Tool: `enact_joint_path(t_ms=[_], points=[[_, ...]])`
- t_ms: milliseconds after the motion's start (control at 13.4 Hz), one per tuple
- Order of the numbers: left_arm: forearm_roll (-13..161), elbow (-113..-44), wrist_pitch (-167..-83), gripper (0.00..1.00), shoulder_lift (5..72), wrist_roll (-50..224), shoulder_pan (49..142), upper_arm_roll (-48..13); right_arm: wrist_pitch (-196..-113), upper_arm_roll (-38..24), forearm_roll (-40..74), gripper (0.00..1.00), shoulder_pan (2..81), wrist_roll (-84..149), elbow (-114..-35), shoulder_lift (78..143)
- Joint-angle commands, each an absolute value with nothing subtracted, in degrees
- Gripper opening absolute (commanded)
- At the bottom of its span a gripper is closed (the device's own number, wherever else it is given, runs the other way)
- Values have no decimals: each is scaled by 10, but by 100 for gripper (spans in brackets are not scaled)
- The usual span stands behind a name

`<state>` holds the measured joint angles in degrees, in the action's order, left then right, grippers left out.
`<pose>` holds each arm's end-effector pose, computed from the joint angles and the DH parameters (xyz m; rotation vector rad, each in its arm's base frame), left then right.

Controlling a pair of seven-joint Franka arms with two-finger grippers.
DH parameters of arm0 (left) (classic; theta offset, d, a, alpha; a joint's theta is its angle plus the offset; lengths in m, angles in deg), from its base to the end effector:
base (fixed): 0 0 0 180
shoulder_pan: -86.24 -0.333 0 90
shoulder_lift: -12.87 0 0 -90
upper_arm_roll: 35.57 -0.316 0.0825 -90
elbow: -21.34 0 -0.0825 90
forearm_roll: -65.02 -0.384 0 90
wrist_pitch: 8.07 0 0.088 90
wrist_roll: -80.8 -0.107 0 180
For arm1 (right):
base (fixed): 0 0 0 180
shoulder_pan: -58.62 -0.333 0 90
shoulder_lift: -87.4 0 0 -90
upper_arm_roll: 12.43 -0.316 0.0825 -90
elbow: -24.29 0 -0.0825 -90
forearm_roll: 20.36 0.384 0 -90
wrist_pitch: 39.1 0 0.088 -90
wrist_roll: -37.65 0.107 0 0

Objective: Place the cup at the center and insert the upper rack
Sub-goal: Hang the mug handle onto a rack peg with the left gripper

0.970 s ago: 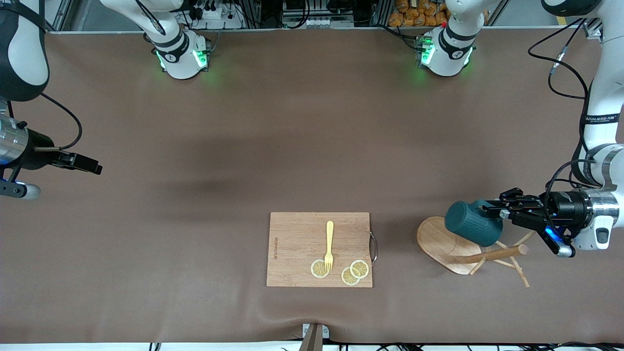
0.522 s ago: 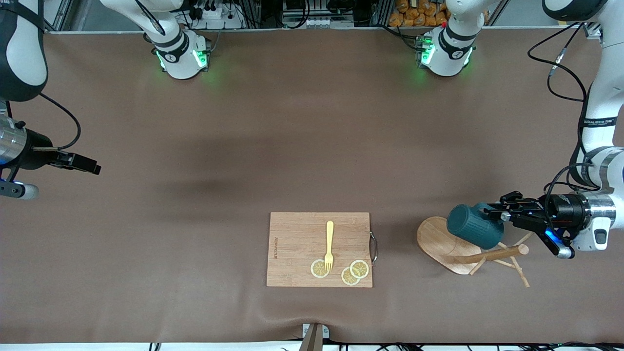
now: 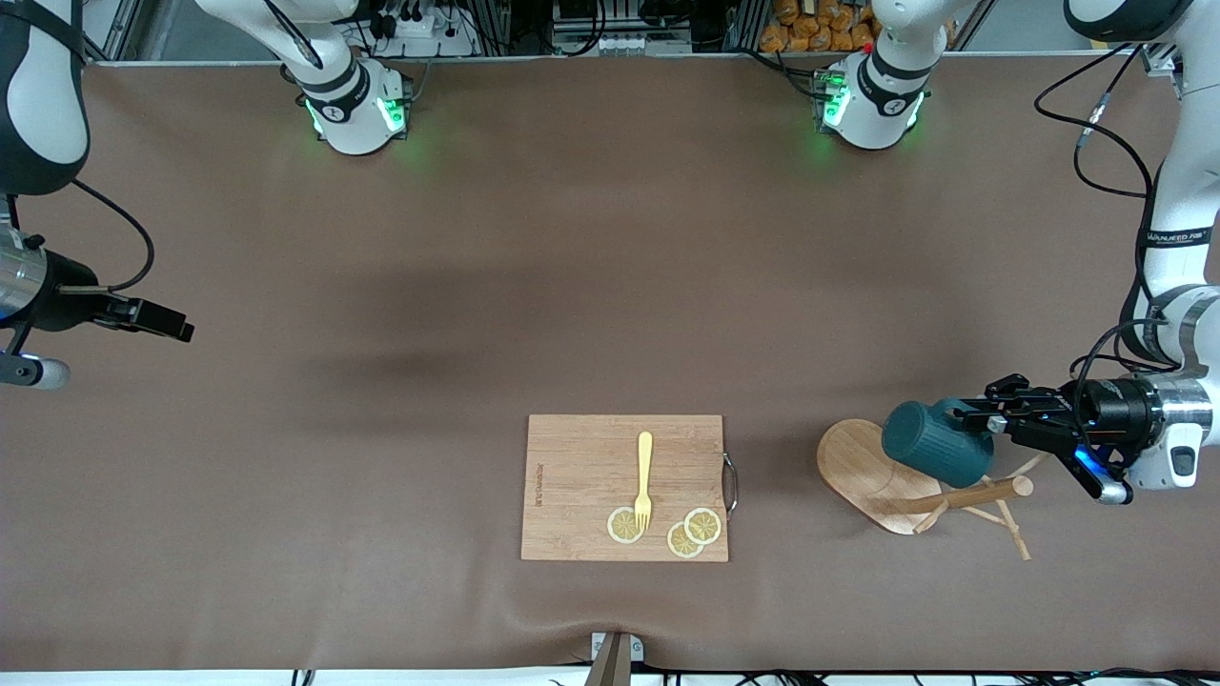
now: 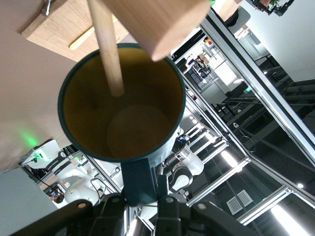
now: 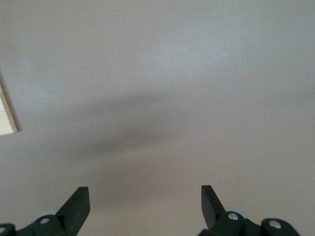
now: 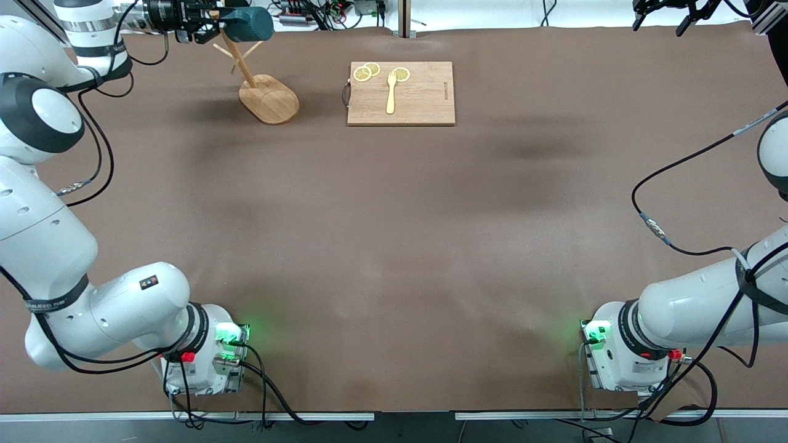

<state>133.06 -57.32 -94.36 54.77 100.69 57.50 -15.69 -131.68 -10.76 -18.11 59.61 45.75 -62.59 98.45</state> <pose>0.6980 0.0652 0.3564 1.5406 0.6911 -0.6405 0.6105 -0.0228 0.5414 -3.0949 0.2966 0.1474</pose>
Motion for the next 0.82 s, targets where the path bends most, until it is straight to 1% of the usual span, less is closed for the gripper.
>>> enact_joint_path(t_ms=[0, 746], points=[[1316, -570, -935, 0, 550, 998, 565, -147, -1314, -111, -183, 100, 600, 450, -625, 979], [1316, -572, -932, 0, 551, 997, 555, -147, -1313, -111, -183, 100, 598, 452, -625, 979]])
